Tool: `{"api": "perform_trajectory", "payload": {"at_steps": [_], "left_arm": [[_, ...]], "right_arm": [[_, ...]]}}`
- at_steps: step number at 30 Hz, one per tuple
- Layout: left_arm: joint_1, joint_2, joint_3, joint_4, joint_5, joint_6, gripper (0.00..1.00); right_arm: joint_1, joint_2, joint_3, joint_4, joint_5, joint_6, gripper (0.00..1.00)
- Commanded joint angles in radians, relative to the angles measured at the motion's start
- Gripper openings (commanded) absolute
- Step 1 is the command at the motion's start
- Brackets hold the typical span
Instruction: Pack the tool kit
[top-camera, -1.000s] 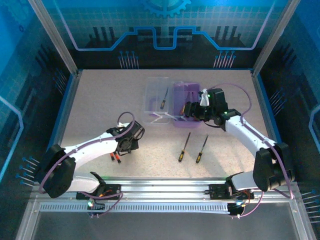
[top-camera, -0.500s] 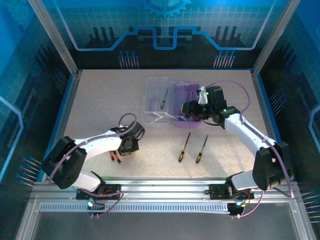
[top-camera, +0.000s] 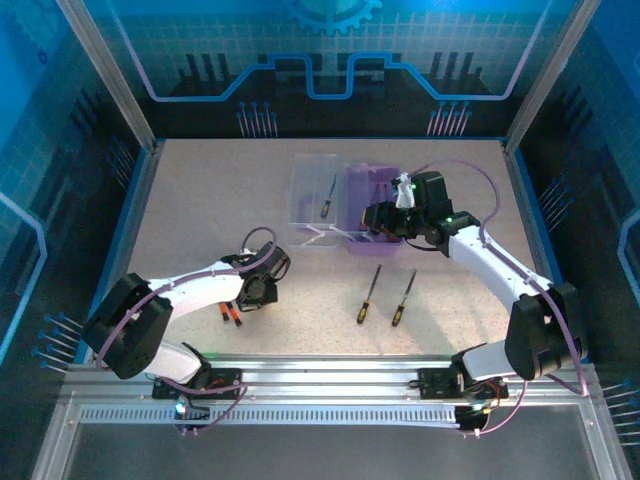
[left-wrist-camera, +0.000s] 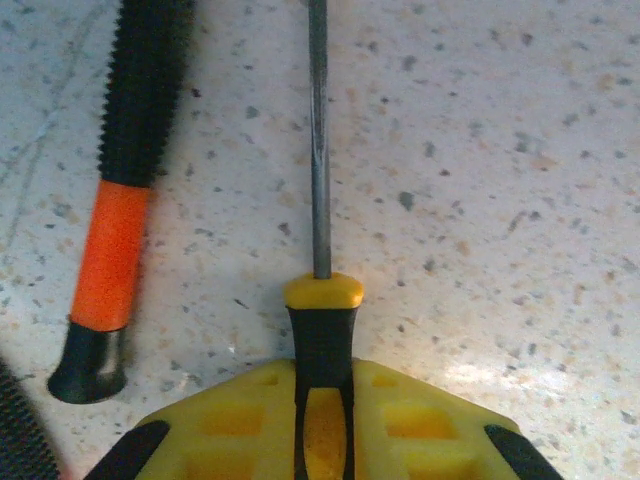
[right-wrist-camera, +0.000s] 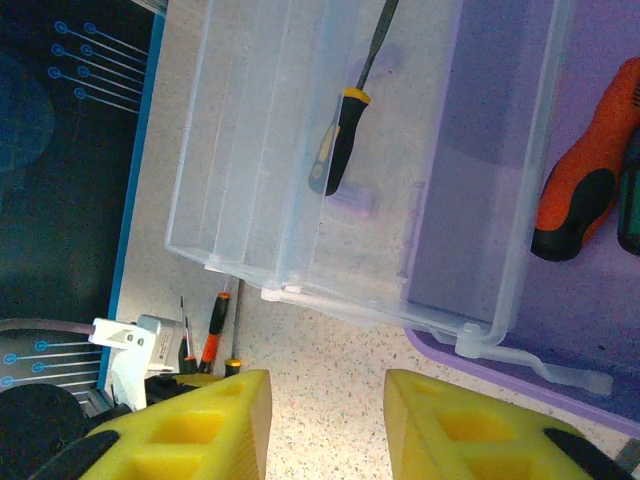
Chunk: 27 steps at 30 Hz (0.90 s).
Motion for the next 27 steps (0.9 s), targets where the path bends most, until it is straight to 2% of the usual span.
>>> {"api": "perform_trajectory", "payload": {"at_steps": [1,14,21,27], "left_arm": [[-0.039,-0.027,0.018,0.038,0.074,0.033,0.13],[-0.058,-0.25,0.003,-0.012,0.095,0.031,0.11],[-0.115,-0.399,0.054,-0.065,0.128,0.028,0.08],[-0.187,-0.4,0.127,-0.099,0.152,0.056,0.08]], "right_arm": [[0.012,-0.014,0.026,-0.011,0.007,-0.017,0.36],[0.053,-0.007,0.035,0.015,-0.033,-0.02,0.38],[0.161,0.021,0.076,0.078,-0.039,0.005,0.49],[0.256,0.087,0.113,0.146,-0.035,0.049,0.57]]}}
